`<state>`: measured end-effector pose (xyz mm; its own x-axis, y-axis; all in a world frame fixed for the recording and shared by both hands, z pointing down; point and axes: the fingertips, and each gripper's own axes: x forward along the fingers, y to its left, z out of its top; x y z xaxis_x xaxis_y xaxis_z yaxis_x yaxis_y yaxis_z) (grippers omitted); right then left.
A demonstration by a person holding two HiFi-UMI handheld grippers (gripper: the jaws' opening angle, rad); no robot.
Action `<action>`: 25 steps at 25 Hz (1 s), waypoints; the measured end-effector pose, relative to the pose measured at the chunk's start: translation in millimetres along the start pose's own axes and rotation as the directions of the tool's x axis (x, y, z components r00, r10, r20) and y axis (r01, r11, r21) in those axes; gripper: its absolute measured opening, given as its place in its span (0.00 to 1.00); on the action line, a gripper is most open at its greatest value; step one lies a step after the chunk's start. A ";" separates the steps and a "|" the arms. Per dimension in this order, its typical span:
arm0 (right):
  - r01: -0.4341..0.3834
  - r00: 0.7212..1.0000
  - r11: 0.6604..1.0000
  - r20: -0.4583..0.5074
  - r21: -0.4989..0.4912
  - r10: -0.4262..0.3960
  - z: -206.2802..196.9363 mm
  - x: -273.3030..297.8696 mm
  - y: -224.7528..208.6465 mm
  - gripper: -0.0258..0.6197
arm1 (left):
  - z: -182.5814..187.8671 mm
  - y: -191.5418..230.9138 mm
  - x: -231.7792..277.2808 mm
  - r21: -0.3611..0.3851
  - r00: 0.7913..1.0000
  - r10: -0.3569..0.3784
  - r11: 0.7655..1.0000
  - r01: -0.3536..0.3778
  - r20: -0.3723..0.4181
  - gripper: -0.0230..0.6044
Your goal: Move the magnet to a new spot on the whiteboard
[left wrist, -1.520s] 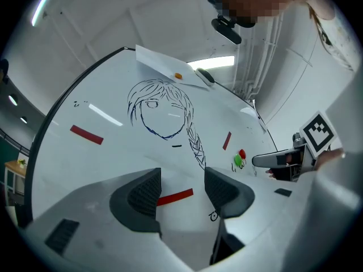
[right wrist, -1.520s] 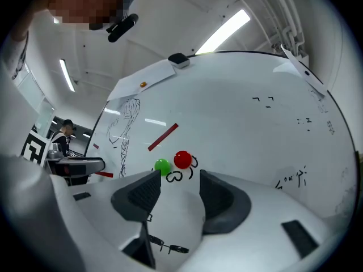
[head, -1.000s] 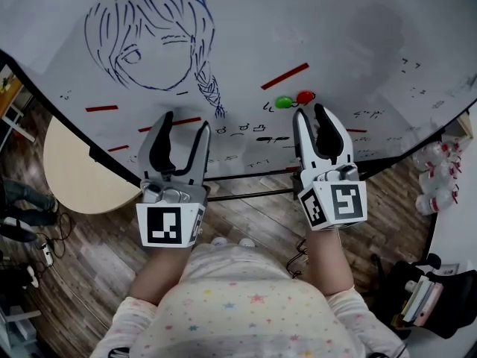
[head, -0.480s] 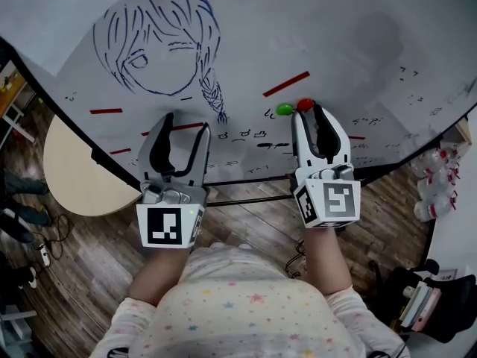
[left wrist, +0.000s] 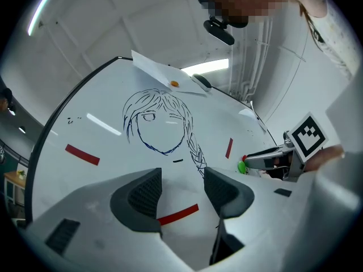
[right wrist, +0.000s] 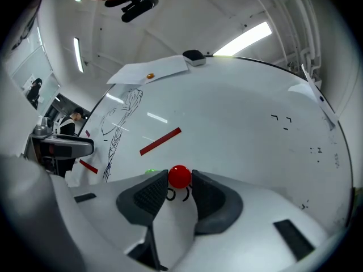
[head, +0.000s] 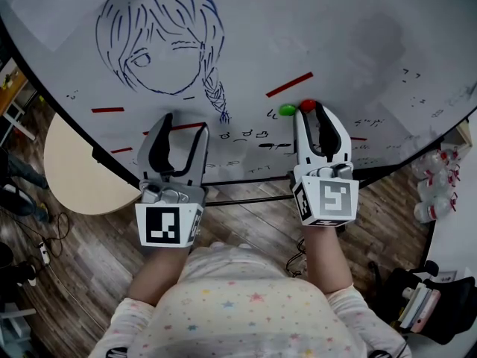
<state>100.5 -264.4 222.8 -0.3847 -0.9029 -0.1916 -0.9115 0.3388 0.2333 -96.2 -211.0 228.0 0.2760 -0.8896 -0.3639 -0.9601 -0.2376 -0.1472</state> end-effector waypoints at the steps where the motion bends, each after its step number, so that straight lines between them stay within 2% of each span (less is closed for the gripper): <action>1: 0.001 1.000 1.000 0.000 0.000 -0.001 0.0 0.1 0.2 0.24 | -0.5 0.1 -0.2 -0.001 1.000 0.000 1.000 0.000 -0.001 0.38; 25: -0.003 1.000 1.000 -0.013 0.020 0.003 -0.2 -3.8 0.6 0.22 | -9.4 -6.3 -3.5 -0.017 1.000 -0.013 1.000 0.013 -0.026 0.37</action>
<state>101.4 -260.8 223.8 -0.3853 -0.9053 -0.1786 -0.9132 0.3463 0.2148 -91.6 -210.1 238.9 0.2873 -0.8964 -0.3374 -0.9572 -0.2555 -0.1362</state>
